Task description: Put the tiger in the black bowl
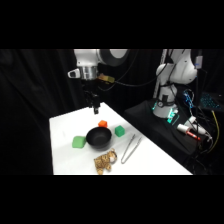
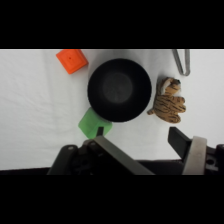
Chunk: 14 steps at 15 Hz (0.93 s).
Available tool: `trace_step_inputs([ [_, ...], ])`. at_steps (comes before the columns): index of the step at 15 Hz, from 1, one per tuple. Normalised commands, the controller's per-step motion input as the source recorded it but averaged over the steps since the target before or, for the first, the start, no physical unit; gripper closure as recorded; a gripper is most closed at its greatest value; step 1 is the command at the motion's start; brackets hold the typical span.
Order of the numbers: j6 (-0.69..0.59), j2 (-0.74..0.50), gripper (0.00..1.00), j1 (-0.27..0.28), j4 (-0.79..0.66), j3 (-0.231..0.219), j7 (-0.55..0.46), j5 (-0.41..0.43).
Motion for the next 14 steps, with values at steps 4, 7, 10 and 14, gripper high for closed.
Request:
trace_step_inputs([
  [4,0.02,0.03,0.00,0.002,0.04,0.050,0.01,-0.005],
  [7,0.08,0.10,0.00,0.057,0.12,0.080,0.05,-0.047],
  [10,0.15,0.18,0.00,0.099,0.19,0.096,0.08,-0.096],
  [14,0.23,0.27,0.00,0.100,0.23,0.100,0.05,-0.093],
])
